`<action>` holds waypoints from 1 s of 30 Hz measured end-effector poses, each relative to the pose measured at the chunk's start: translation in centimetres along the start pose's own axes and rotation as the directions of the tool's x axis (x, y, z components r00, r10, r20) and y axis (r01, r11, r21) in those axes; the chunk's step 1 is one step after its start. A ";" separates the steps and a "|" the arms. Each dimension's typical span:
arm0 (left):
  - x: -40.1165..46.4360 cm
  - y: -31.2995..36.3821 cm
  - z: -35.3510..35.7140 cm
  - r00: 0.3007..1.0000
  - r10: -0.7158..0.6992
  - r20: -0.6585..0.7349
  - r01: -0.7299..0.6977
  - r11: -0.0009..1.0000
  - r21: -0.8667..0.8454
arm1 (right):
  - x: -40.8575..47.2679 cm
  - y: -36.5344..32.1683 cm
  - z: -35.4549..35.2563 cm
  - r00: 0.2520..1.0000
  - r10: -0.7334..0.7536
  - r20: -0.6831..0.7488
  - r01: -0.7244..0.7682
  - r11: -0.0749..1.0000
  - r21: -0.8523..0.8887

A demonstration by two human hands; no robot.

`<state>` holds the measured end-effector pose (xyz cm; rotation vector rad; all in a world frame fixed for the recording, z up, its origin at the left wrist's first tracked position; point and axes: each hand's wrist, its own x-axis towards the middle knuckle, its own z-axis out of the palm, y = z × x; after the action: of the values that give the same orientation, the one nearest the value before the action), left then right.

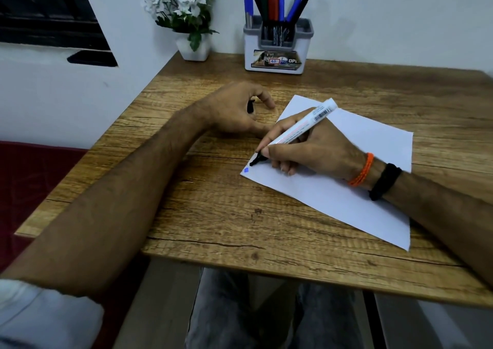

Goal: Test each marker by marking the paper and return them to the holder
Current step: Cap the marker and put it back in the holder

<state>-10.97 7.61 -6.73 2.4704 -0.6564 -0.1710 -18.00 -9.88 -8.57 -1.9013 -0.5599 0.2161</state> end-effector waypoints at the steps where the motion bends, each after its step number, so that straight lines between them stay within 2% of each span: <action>1: 0.0 -0.1 0.0 1.000 -0.001 0.002 0.001 1.000 -0.001 | 0.0 0.0 0.0 1.000 0.002 -0.011 -0.002 1.000 0.004; 20: 0.0 0.2 0.0 1.000 0.018 -0.008 -0.018 1.000 0.018 | 0.3 0.5 -0.1 1.000 -0.025 -0.003 0.025 0.999 0.021; 24: 0.1 0.0 0.0 1.000 0.021 -0.014 -0.021 1.000 0.021 | 0.3 0.8 -0.4 0.998 -0.050 -0.043 0.054 0.995 0.081; 30: 0.4 -0.4 0.0 1.000 0.014 -0.010 -0.013 0.994 0.109 | 0.9 0.9 -1.0 0.996 -0.003 -0.087 0.032 0.945 0.325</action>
<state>-10.44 7.70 -6.94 2.5687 -0.6943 -0.1190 -16.53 -10.61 -8.92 -1.5749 -0.4521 0.2012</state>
